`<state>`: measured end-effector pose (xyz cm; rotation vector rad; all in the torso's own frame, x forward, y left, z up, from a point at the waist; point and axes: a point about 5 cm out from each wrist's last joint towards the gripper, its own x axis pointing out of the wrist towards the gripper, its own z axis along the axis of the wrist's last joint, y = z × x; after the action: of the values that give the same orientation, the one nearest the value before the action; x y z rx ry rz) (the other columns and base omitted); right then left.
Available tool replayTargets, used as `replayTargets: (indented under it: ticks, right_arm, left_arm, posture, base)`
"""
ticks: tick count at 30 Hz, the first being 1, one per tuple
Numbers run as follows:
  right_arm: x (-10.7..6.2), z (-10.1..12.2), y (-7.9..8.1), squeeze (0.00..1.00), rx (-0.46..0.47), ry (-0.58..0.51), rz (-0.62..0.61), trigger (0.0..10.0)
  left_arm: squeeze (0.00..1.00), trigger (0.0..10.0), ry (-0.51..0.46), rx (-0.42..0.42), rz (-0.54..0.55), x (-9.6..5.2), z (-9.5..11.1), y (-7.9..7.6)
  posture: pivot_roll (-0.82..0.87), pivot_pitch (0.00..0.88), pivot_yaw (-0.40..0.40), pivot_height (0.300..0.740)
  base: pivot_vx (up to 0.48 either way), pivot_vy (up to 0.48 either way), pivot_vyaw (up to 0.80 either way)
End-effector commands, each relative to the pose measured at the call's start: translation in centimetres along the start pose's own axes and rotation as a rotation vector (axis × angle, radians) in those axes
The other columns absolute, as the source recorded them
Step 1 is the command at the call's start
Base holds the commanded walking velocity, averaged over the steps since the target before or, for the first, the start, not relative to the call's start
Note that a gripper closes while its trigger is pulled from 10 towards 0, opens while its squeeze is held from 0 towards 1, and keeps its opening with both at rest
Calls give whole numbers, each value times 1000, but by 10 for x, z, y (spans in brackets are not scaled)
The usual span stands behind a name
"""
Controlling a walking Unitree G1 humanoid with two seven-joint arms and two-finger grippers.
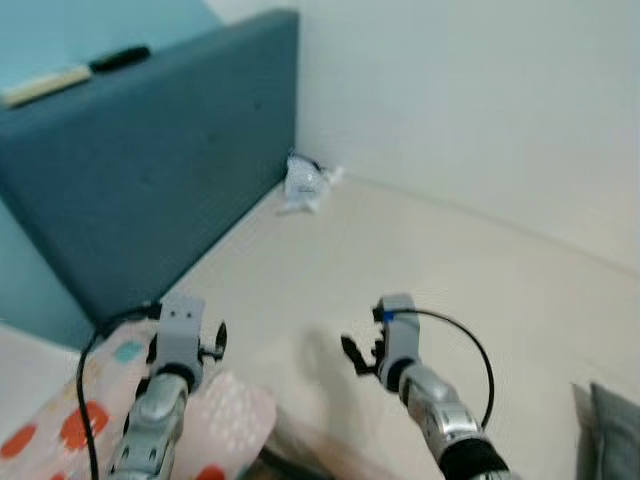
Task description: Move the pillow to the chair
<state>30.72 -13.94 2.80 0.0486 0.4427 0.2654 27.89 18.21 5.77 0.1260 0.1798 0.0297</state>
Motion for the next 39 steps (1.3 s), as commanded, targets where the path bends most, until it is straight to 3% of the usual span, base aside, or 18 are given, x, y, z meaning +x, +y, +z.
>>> replayTargets:
  ticks: [1,32,39]
  right_arm:
    - [-2,-4,-2,0,3,21,-8,10000]
    - [-1,-3,-5,0,24,29,-17,10000]
    - [-1,-4,-4,0,-8,32,-13,10000]
  left_arm:
    - [0,10000,24,1,0,-2,-6,0]
    - [0,10000,55,-17,10,0,-11,6]
    - [0,10000,56,-40,23,-1,-11,7]
  posture:
    - [63,72,-48,740]
    - [65,79,-54,740]
    - [66,81,-52,740]
  base:
    - [0,0,-800]
    - [0,0,-798]
    - [0,0,-252]
